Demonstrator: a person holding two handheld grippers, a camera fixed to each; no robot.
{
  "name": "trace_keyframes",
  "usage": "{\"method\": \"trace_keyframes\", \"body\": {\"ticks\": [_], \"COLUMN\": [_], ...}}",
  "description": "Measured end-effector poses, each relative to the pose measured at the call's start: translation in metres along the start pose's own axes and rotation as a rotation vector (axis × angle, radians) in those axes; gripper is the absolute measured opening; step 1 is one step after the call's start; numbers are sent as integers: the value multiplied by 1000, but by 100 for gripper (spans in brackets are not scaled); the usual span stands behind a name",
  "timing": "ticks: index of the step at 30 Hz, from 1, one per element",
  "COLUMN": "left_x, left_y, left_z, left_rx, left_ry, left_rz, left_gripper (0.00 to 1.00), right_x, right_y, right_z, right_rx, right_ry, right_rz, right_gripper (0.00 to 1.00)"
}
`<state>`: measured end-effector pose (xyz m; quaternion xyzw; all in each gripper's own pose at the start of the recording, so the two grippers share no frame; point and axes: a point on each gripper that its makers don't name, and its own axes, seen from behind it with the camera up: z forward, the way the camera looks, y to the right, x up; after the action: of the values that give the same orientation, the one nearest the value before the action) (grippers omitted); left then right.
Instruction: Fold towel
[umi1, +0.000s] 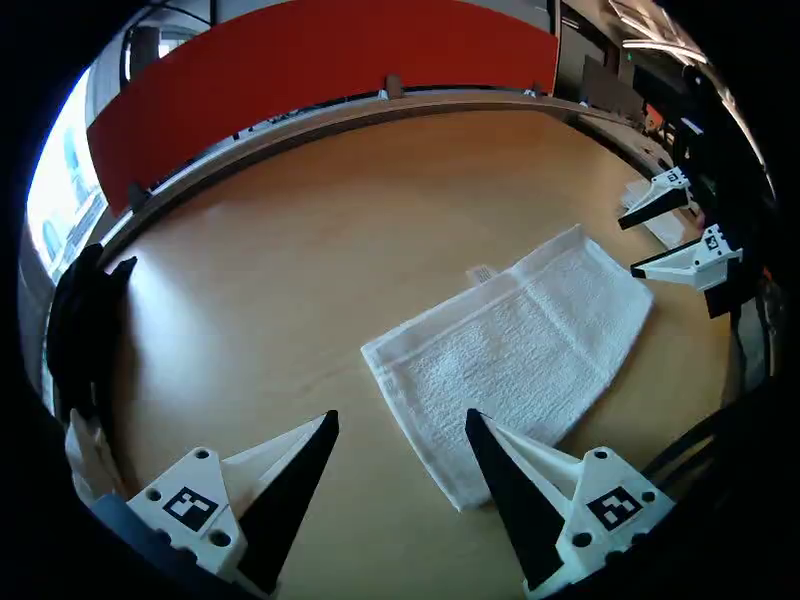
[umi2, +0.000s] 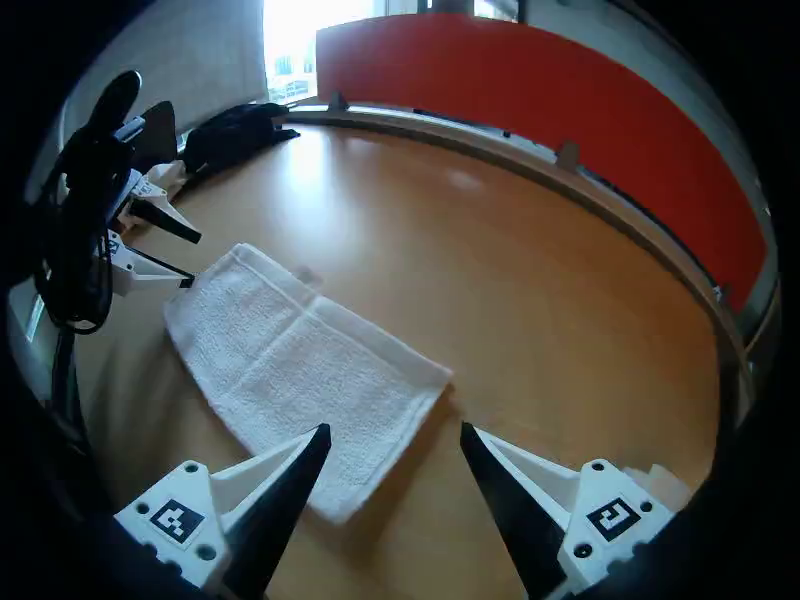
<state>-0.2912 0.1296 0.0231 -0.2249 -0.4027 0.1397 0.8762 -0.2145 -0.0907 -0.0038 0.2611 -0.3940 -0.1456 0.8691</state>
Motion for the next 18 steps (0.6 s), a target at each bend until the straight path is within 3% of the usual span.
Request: {"method": "trace_keyframes", "body": {"ticks": [18], "left_x": [-23], "left_y": [14], "left_z": [-23], "left_rx": [4], "left_ry": [-4], "left_rz": [-61], "left_gripper": [94], "right_x": [-23], "right_y": [-15], "right_z": [-24], "right_rx": [3], "right_ry": [-2], "right_rz": [9], "right_gripper": [100]}}
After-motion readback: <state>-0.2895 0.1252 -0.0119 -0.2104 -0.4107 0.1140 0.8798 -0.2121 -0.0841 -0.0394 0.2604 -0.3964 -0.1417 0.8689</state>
